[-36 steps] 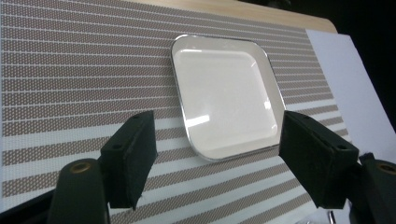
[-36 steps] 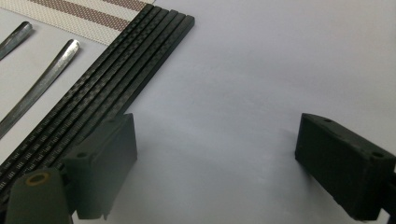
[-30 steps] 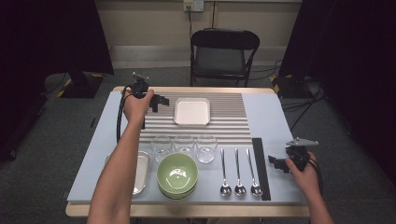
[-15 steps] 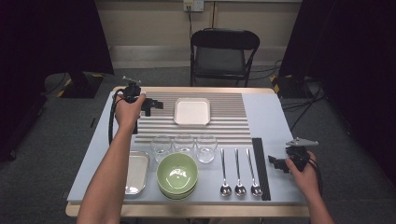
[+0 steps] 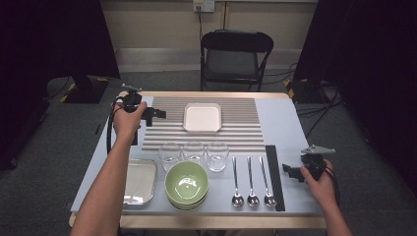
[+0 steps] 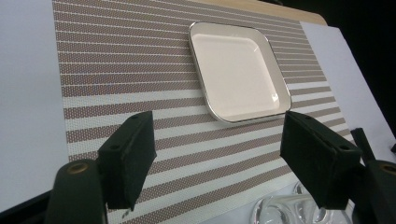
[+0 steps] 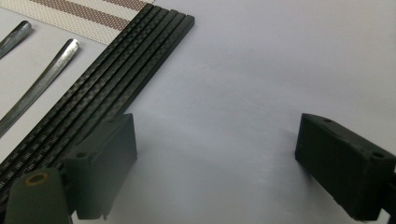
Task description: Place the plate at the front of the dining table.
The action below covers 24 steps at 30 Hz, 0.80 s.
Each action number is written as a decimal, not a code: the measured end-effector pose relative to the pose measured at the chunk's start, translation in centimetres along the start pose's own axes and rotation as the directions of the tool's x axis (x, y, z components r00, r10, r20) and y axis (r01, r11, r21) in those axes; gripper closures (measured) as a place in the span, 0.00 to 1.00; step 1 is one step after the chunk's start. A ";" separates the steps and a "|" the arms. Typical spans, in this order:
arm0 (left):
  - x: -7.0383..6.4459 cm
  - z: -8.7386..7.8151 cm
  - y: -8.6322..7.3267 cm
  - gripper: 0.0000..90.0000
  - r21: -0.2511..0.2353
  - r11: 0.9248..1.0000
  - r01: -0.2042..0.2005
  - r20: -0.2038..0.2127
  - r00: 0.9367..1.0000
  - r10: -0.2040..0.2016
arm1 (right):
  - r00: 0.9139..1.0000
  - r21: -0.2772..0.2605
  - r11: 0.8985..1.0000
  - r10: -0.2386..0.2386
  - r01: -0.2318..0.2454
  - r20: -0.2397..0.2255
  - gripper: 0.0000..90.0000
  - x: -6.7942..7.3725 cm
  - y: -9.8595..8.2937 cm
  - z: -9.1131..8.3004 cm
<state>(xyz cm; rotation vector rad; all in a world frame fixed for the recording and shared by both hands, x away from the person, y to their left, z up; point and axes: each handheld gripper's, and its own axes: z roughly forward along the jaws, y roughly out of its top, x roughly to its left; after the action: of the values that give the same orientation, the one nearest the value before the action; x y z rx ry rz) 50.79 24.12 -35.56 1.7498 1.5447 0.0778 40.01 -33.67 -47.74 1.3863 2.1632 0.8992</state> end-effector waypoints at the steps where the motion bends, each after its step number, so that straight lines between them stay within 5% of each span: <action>1: 0.2 -0.1 -0.1 0.29 0.001 1.000 -0.002 0.001 1.000 0.002 | 1.000 0.001 1.000 -0.001 0.001 0.001 0.13 0.0 0.0 0.0; 7: 0.8 -0.5 -0.6 0.29 -0.006 1.000 0.013 0.034 0.999 -0.013 | 1.000 0.002 1.000 -0.001 0.001 0.003 0.13 0.0 0.0 0.0; 24: 1.4 -2.0 -1.2 0.29 -0.013 1.000 -0.007 0.023 1.000 0.007 | 1.000 0.002 1.000 -0.001 0.001 0.004 0.12 0.0 0.0 0.0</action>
<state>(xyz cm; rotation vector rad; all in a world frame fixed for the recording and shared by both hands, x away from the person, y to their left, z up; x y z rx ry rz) 49.15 26.31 -35.46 1.7403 1.5186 0.0704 39.99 -33.65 -47.75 1.3870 2.1623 0.8934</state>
